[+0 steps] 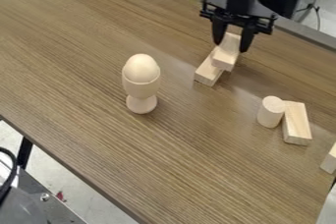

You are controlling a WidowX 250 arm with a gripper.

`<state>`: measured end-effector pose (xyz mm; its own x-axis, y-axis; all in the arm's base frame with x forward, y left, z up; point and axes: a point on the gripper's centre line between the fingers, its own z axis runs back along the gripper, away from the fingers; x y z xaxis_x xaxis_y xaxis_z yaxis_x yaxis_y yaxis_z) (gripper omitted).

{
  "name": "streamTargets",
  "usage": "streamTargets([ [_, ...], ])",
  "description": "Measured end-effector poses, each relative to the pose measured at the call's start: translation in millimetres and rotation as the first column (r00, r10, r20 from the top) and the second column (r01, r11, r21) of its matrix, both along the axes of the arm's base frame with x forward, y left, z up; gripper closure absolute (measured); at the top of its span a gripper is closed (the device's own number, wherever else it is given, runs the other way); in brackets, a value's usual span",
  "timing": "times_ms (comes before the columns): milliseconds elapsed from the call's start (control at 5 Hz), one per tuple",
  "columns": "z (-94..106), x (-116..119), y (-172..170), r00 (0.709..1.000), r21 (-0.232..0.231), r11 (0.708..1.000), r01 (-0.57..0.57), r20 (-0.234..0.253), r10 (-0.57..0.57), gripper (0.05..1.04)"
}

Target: Place rectangle cuboid on top of another cuboid

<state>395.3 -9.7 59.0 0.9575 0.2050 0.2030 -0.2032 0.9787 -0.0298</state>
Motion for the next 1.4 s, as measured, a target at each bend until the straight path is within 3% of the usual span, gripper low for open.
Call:
streamTargets([
  [200,-6.8,-0.8,0.9,0.999,0.005,0.999,0.031,-0.028,-0.031,0.541],
  [600,-7.8,-0.9,-0.8,0.994,0.004,0.994,0.106,-0.029,-0.106,0.541],
  [1400,-8.9,0.7,11.2,0.994,-0.013,0.995,0.103,-0.025,-0.103,0.541],
])
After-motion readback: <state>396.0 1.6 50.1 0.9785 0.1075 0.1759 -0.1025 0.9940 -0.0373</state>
